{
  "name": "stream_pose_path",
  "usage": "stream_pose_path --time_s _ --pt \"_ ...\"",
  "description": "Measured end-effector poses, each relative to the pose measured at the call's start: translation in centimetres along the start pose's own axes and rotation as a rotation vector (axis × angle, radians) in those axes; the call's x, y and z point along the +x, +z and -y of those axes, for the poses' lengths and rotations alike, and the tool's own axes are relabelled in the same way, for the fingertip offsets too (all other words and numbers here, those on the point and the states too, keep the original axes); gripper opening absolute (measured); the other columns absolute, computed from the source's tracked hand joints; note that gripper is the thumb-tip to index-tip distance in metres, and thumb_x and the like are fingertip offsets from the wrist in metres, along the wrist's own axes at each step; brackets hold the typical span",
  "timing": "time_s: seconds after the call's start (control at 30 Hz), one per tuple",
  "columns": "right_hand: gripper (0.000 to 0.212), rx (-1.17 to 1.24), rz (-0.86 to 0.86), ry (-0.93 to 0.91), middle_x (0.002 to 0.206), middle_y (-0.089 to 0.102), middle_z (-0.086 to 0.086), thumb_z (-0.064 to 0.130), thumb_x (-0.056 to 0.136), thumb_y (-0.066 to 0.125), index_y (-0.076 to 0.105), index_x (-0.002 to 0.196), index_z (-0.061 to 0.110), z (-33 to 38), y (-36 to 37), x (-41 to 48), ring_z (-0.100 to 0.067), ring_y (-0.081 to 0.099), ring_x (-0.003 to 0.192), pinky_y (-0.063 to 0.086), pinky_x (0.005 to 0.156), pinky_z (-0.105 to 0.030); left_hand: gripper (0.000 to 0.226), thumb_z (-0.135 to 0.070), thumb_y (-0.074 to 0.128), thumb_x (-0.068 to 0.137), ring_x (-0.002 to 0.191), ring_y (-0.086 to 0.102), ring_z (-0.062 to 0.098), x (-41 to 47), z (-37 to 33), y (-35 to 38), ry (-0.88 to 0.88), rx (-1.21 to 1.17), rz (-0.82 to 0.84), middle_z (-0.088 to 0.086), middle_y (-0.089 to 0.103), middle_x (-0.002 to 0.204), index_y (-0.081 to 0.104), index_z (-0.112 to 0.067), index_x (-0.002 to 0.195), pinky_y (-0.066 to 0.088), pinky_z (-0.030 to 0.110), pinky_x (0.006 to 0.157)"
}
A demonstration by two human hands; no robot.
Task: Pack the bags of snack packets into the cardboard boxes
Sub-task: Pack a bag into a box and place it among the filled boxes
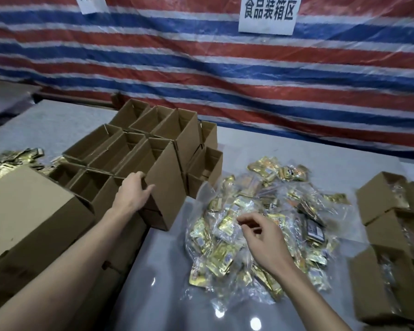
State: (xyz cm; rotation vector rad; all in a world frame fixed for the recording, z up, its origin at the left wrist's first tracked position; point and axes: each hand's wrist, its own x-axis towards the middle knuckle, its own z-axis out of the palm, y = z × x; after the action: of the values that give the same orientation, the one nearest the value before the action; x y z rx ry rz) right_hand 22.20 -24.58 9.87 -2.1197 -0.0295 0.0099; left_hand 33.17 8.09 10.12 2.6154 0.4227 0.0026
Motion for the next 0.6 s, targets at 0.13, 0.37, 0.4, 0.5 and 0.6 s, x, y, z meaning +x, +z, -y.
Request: stream_pose_path --time_s 0.13,0.37,0.4,0.5,0.6 --pt "0.025 0.007 -0.004 0.011 0.099 0.065 0.029 0.016 0.095 0.060 0.067 0.100 0.040 -0.1 -0.6 -0.8 0.006 0.061 0.096 0.050 0.081 -0.017 0.016 -0.022 0.068 0.092 0.102 0.064 0.034 0.5 0.2 -0.6 -0.051 -0.202 -0.076 0.015 0.071 0.098 0.072 -0.007 0.094 0.046 0.033 0.085" --pt "0.025 0.020 -0.064 0.019 0.099 0.066 0.028 0.017 0.095 0.061 0.066 0.100 0.040 0.0 -2.5 -1.7 0.004 0.062 0.095 0.051 0.076 -0.013 0.008 -0.022 0.067 0.091 0.098 0.064 0.034 -2.8 -2.4 -6.1 0.017 -0.188 -0.255 0.010 0.069 0.089 0.070 -0.016 0.088 0.046 0.036 0.085" --pt "0.023 0.032 -0.078 0.018 0.099 0.066 0.026 0.017 0.095 0.061 0.066 0.101 0.038 -0.1 -2.7 -1.9 0.003 0.063 0.095 0.050 0.077 -0.014 0.006 -0.023 0.067 0.091 0.093 0.063 0.031 -4.1 -2.9 -7.0 0.065 -0.162 -0.294 0.005 0.065 0.084 0.067 -0.020 0.085 0.045 0.035 0.082" --pt "0.020 0.094 -0.133 0.012 0.103 0.067 0.025 0.022 0.095 0.064 0.066 0.108 0.037 -0.1 -3.5 -2.6 0.002 0.063 0.097 0.047 0.076 -0.007 0.004 -0.021 0.067 0.091 0.078 0.053 0.009 -9.5 -4.3 -8.6 0.291 -0.141 -0.371 -0.008 0.057 0.083 0.065 -0.019 0.087 0.042 0.027 0.072" --pt "0.020 0.106 -0.232 -0.019 0.108 0.066 0.024 0.030 0.093 0.066 0.066 0.111 0.037 0.0 -4.2 -3.6 0.004 0.061 0.102 0.045 0.080 -0.005 0.003 -0.013 0.068 0.088 0.072 0.053 0.005 -14.2 -5.4 -7.3 0.507 -0.180 -0.296 -0.006 0.056 0.082 0.066 -0.013 0.085 0.042 0.018 0.062"
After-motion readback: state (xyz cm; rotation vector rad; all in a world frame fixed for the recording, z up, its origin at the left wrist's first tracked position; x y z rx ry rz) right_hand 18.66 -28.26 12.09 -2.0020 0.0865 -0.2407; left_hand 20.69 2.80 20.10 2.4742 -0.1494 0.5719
